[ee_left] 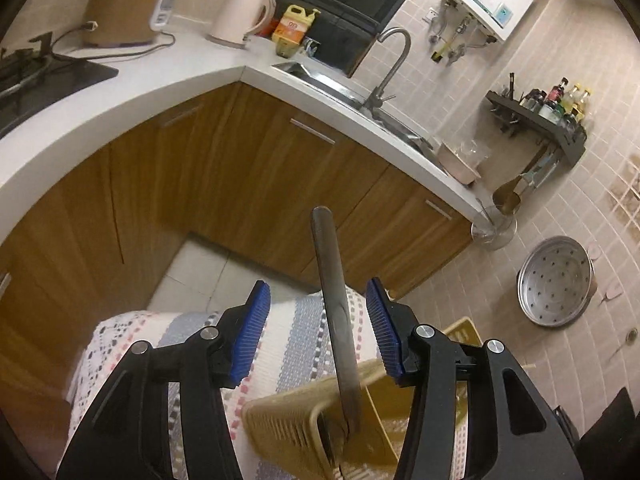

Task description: Organize utensils

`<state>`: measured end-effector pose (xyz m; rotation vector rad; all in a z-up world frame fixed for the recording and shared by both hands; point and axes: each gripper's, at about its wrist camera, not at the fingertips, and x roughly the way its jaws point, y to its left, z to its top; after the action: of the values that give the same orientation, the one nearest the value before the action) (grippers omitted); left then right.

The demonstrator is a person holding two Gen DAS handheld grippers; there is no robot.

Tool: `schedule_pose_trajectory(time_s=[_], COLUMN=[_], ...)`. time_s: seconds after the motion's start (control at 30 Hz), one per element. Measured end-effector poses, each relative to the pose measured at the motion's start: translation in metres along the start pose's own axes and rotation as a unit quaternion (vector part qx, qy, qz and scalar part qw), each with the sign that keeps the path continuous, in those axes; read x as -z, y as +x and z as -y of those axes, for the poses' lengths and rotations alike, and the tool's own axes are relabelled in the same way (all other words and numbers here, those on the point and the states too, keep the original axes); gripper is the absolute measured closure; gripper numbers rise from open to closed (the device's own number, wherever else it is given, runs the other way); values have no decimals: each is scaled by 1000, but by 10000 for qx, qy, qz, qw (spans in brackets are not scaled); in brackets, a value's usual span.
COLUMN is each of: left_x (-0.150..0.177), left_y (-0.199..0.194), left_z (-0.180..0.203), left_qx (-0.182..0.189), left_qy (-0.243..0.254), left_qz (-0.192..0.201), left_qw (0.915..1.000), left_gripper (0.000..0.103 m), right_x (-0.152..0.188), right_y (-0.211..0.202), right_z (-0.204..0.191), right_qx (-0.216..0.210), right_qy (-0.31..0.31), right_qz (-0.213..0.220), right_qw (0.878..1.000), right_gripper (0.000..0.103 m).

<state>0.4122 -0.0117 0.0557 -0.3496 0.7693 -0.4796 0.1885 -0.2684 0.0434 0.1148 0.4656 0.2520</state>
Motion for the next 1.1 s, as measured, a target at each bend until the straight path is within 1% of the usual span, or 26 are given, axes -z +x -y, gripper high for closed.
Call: schedule_pose_trajectory(time_s=[0.03,0.07,0.1,0.13,0.2,0.23,0.27,0.3,0.33,0.37,0.4,0.47,0.53,0.57,0.63,0.7,0.73,0.8,0.83,0.87,0.9,0.93,0.97,1.0,1.07,1.1], left_x=[0,0,1,3,7,10,13,18,21,26,31,39,42,46,54,58,60,62,65,67,71,74,78,81,83,84], left_y=[1,3,2,-2,-12,-20,-28,-39,-45,-54,-60,-67,-69,-70,-74,-74,-72,-67,-65,-64,-66,-69,-77,-83,-100,-107], left_z=[0,1,2,6,14,18,22,29,33,40,47,58,65,68,74,81,81,82,82,81,79,76,73,70,60,56], left_qx=[11,87,217,233,176,235,289,368,350,188,114,-8,-19,-73,-149,-186,-143,-104,-169,-239,-314,-344,-396,-412,-238,-193], left_qy=[29,99,184,287,518,655,730,910,1018,1189,1370,1626,1748,1816,1998,2079,2137,2212,2234,2222,2193,2179,2139,2094,1891,1783], left_qz=[3,-23,-12,107,386,577,738,1025,1195,1478,1673,1915,1938,2012,2230,2351,2328,2202,2123,2044,1976,1997,2082,2100,1856,1814], left_qw=[10000,9999,9996,9993,9978,9959,9942,9899,9870,9817,9763,9679,9653,9625,9540,9493,9487,9500,9512,9530,9549,9547,9536,9541,9640,9669], left_gripper=[68,94,94,94,95,96,103,103,103,103,103,103,103,103,103,103,103,103,99,83,72,53,43,43,43,43], right_x=[0,1,2,4,6,7,7,8,10,11,12,14,14,15,15,16,16,17,18,20,21,22,22,24,26,28], right_y=[1,3,3,5,6,7,8,8,8,7,6,4,2,1,-2,-6,-7,-12,-15,-18,-23,-25,-29,-33,-40,-43], right_z=[2,5,7,11,16,18,21,23,25,26,26,26,25,24,22,20,19,17,17,16,16,16,17,16,12,9], right_qx=[5,23,37,29,51,59,47,29,6,-4,-9,0,5,10,26,44,43,18,23,46,55,49,41,20,60,135], right_qy=[35,76,126,191,291,331,385,442,512,545,564,594,588,580,534,475,464,459,467,483,505,524,548,568,556,532], right_qz=[-4,-3,0,-9,-19,-21,-33,-43,-53,-51,-47,-41,-42,-36,-17,4,9,17,27,44,50,43,21,-4,-72,-184], right_qw=[10000,10000,9999,9998,9996,9994,9992,9990,9987,9985,9984,9982,9983,9983,9986,9989,9989,9989,9989,9988,9987,9986,9985,9984,9984,9983], right_gripper=[58,58,58,58,58,58,58,58,58,58,58,58,58,58,58,58,58,58,58,58,58,58,55,53,53,53])
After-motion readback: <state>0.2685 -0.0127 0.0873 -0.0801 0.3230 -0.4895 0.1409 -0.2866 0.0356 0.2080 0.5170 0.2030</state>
